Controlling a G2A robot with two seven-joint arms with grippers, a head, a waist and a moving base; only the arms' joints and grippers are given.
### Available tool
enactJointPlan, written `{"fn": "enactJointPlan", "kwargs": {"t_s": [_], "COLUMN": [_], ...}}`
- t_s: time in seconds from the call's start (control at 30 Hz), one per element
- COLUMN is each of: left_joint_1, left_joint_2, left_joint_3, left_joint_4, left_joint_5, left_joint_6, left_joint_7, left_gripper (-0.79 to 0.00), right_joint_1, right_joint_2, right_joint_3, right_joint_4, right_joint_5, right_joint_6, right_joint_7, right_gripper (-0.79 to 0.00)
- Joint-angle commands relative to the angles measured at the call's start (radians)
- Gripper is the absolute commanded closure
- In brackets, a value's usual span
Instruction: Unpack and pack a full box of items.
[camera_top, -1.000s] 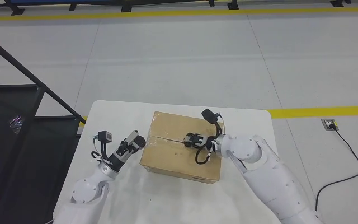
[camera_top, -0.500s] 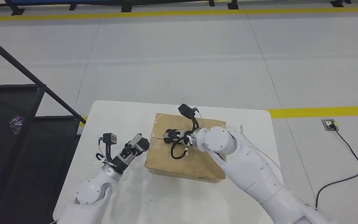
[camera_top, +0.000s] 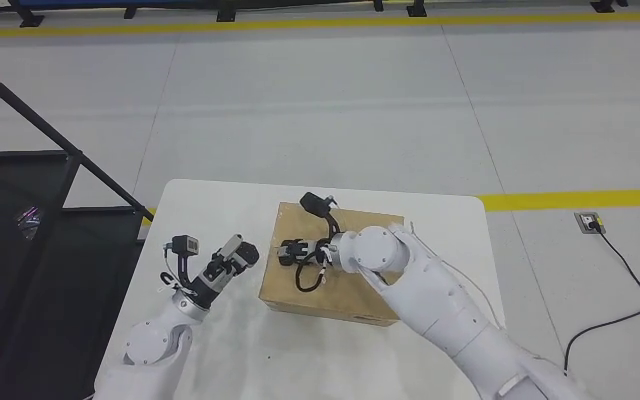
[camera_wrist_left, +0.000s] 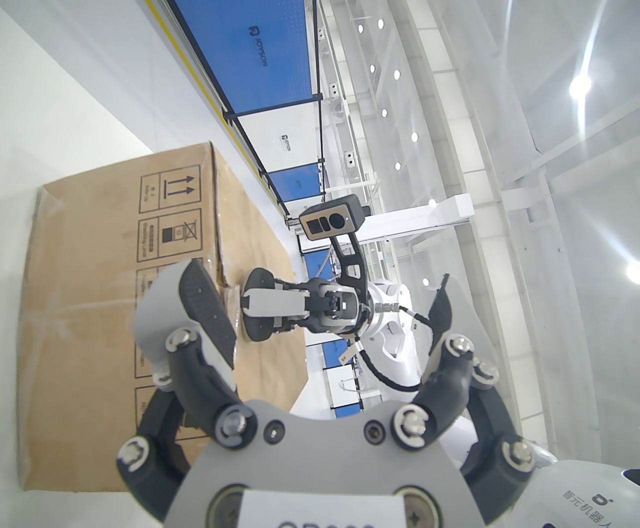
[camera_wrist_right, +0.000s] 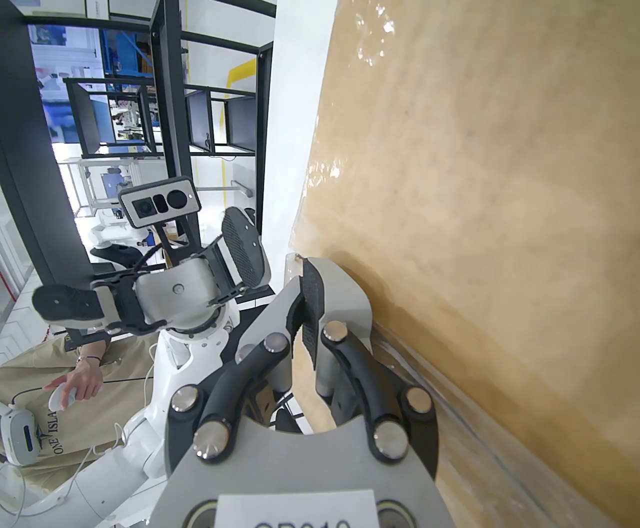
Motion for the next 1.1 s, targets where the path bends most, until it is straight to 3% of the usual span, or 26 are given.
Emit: {"fn": "enactJointPlan", "kwargs": {"t_s": [0.0,0.47,0.83,0.87,0.9,0.93,0.97,1.07], "left_joint_1": [-0.002,-0.005,0.029,0.033,0.035,0.037,0.037,0.035], "left_joint_2": [0.001,0.005,0.018,0.02,0.021,0.023,0.025,0.028], "left_joint_3": [-0.006,-0.024,-0.097,-0.104,-0.11,-0.116,-0.122,-0.127], "left_joint_4": [-0.001,-0.033,-0.097,-0.103,-0.11,-0.114,-0.117,-0.122], "left_joint_5": [-0.006,-0.011,-0.046,-0.05,-0.054,-0.055,-0.049,-0.035], "left_joint_6": [0.002,-0.002,-0.001,0.004,0.008,0.012,0.016,0.021], "left_joint_7": [-0.002,0.002,-0.019,-0.024,-0.031,-0.037,-0.046,-0.074], "left_gripper": [-0.785,-0.785,-0.785,-0.785,-0.785,-0.785,-0.785,-0.785], "right_joint_1": [-0.023,-0.305,-0.52,-0.543,-0.567,-0.59,-0.612,-0.631], "right_joint_2": [0.014,0.142,0.201,0.205,0.208,0.211,0.214,0.217], "right_joint_3": [0.023,0.299,0.546,0.569,0.59,0.613,0.635,0.651], "right_joint_4": [-0.034,-0.409,-0.587,-0.609,-0.63,-0.647,-0.66,-0.674], "right_joint_5": [-0.023,-0.224,-0.203,-0.187,-0.165,-0.132,-0.115,-0.116], "right_joint_6": [0.006,0.141,0.108,0.085,0.051,0.012,-0.022,-0.048], "right_joint_7": [0.003,0.022,0.002,-0.005,-0.005,-0.006,-0.013,-0.027], "right_gripper": [0.0,0.0,0.0,-0.089,-0.32,-0.72,-0.785,-0.785]}}
